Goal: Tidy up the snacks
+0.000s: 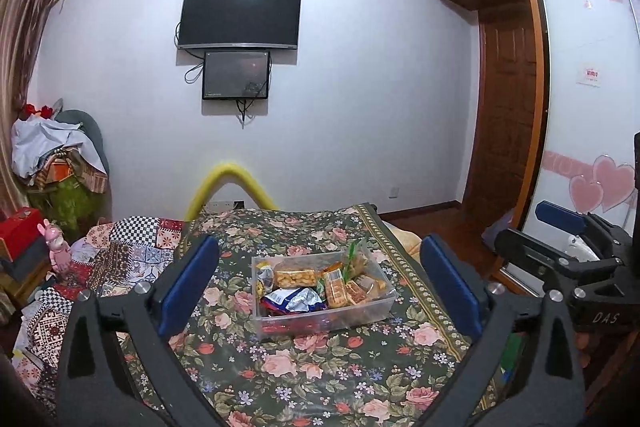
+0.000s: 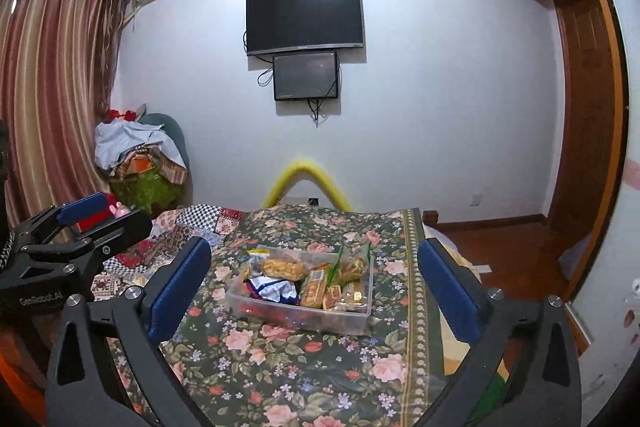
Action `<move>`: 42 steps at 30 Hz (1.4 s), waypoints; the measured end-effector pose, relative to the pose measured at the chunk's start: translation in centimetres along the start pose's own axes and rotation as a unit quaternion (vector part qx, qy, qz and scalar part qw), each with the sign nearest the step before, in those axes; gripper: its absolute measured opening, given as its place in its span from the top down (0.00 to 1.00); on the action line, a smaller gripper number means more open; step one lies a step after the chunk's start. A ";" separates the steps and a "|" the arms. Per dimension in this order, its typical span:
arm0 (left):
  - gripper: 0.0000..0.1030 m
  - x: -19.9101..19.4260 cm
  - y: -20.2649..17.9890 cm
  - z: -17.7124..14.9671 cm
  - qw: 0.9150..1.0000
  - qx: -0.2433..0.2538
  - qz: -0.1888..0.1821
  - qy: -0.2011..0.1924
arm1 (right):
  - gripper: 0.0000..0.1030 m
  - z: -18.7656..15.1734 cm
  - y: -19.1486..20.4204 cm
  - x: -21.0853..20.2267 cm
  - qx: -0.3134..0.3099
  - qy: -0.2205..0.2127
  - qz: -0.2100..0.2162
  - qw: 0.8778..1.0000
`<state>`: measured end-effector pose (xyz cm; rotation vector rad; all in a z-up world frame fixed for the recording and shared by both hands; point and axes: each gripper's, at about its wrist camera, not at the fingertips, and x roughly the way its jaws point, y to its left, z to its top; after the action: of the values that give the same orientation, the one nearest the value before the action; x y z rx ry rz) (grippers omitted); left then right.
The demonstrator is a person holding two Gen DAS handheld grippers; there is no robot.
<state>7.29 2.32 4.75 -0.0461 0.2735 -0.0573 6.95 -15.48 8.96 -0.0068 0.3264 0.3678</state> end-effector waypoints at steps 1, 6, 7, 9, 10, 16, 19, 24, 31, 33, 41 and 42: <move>0.01 -0.1 -0.1 -0.1 1.000 0.001 -0.001 0.000 | 0.00 0.0 0.1 -0.1 0.000 0.000 0.000 1.000; 0.01 -0.3 -0.5 -0.3 1.000 0.007 0.001 0.002 | 0.00 -0.2 0.0 -0.5 0.004 -0.004 -0.004 1.000; 0.00 -0.3 -0.6 -0.3 1.000 0.007 0.001 0.003 | 0.00 -0.2 0.0 -0.6 0.004 -0.005 -0.004 1.000; 0.00 -0.4 -0.6 -0.4 1.000 0.006 0.001 0.004 | 0.00 -0.4 0.1 -0.8 0.004 -0.006 -0.005 1.000; 0.00 -0.4 -0.6 -0.4 1.000 0.005 0.001 0.004 | 0.00 -0.5 0.1 -0.9 0.003 -0.007 -0.007 1.000; 0.00 -0.6 -0.7 -0.7 1.000 0.005 0.002 0.005 | 0.00 -0.6 0.0 -1.3 0.005 -0.008 -0.010 1.000; 0.00 -0.5 -0.8 -0.7 1.000 0.007 0.004 0.006 | 0.00 -0.6 0.0 -1.3 0.007 -0.009 -0.012 1.000; 0.00 -0.5 -0.9 -0.9 1.000 0.007 0.003 0.009 | 0.00 -0.7 0.0 -1.3 0.008 -0.009 -0.012 1.000; 0.00 -0.4 -0.9 -1.0 1.000 0.008 0.003 0.010 | 0.00 -0.8 0.0 -1.4 0.006 -0.008 -0.013 1.000; 0.00 -0.4 -0.8 -1.1 1.000 0.007 0.003 0.011 | 0.00 -0.7 0.0 -1.4 0.006 -0.007 -0.012 1.000; 0.00 -0.1 -0.7 -1.2 1.000 0.004 0.004 0.011 | 0.00 -0.6 0.0 -1.4 0.008 -0.007 -0.013 1.000; 0.00 -0.1 -0.7 -1.2 1.000 0.004 0.003 0.011 | 0.00 -0.6 0.0 -1.4 0.008 -0.007 -0.013 1.000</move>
<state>6.79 1.58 3.68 -0.0370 0.2961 -0.0526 5.53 -16.03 8.83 0.0063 0.3154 0.3400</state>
